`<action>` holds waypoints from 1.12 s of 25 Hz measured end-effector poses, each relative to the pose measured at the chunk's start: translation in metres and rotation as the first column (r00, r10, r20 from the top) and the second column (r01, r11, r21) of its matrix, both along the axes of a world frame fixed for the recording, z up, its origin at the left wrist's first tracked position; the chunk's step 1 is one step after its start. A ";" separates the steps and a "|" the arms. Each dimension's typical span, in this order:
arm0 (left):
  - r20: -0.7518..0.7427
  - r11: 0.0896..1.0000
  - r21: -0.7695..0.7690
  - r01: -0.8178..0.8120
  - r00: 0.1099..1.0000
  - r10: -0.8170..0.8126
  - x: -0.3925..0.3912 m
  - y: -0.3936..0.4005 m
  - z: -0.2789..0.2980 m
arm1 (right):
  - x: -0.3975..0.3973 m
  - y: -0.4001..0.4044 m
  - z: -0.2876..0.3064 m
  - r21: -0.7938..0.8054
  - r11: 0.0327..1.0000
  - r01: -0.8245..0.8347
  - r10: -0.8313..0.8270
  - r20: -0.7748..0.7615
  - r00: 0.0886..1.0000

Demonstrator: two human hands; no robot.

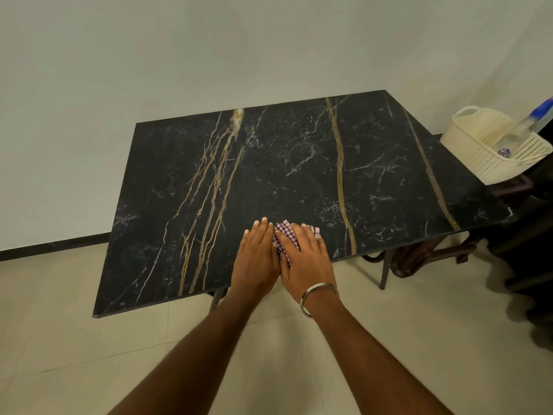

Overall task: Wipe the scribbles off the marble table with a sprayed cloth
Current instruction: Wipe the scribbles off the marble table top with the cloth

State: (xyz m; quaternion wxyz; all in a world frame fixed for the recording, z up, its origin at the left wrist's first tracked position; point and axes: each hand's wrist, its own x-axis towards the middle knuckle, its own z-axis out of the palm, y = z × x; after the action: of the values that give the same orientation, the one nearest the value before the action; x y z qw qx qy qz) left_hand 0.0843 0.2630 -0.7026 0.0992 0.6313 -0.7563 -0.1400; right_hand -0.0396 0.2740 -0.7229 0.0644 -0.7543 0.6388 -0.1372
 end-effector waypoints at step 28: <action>0.200 0.990 0.133 0.046 0.977 -0.072 -0.179 -0.066 0.004 | -0.170 -0.066 0.019 0.219 0.976 0.019 0.004 -0.104 0.995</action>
State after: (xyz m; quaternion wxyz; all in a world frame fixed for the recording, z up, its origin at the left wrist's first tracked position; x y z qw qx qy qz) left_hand -0.0945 0.1975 -0.6985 -0.0237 0.6246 -0.7705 -0.1252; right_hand -0.2101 0.2082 -0.7043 0.1136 -0.7463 0.6553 -0.0266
